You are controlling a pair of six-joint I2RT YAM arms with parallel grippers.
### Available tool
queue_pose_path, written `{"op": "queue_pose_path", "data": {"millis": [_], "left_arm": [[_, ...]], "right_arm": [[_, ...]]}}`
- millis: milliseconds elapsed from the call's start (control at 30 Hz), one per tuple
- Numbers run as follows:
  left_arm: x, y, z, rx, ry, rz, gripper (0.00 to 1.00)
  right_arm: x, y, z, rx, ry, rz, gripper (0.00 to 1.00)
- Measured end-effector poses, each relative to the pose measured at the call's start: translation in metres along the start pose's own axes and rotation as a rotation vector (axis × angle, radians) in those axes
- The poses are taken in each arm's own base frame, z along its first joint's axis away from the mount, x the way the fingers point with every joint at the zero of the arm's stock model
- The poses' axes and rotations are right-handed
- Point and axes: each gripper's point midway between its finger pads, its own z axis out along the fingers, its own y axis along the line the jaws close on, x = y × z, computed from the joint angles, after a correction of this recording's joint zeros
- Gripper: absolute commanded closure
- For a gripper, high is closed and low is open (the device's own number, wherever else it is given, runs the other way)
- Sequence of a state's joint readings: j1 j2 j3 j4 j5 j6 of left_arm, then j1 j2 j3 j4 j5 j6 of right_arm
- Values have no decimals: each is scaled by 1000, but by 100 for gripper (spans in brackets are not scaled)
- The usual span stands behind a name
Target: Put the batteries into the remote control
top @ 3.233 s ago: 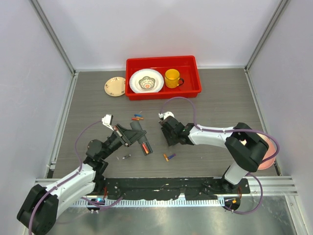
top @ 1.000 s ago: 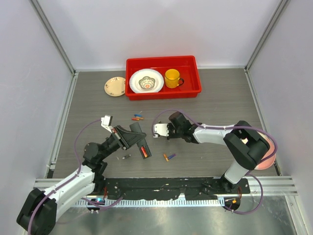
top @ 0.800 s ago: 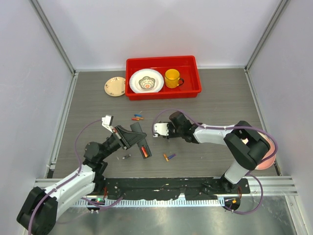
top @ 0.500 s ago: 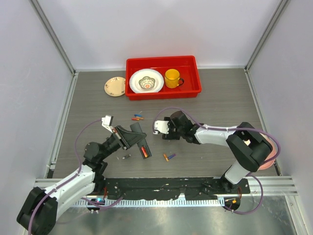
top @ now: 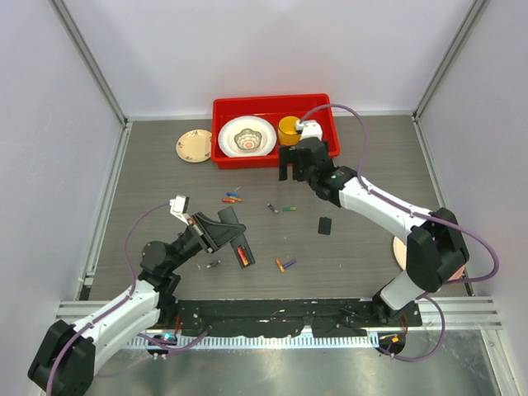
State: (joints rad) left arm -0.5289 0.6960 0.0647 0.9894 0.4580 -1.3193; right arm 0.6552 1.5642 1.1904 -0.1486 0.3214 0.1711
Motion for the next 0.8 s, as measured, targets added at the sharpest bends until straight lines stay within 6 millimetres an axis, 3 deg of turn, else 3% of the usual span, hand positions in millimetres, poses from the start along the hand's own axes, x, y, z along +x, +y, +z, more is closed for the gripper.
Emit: {"op": "queue_pose_path", "data": {"millis": [67, 167, 267, 433, 533, 800], "left_arm": [[0, 2, 0, -7, -2, -3, 100], [1, 4, 0, -17, 0, -8, 100], [2, 8, 0, -29, 3, -14, 100], [2, 10, 0, -38, 6, -18, 100], [2, 12, 0, -46, 5, -21, 100], [3, 19, 0, -71, 8, -21, 100]], "right_arm": [[17, -12, 2, 65, 43, 145, 5], [65, -10, 4, 135, 151, 280, 14], [106, -5, 12, 189, 250, 318, 16], [156, -3, 23, 248, 371, 295, 18], [166, -4, 24, 262, 396, 290, 20], [164, -2, 28, 262, 388, 293, 20]]}}
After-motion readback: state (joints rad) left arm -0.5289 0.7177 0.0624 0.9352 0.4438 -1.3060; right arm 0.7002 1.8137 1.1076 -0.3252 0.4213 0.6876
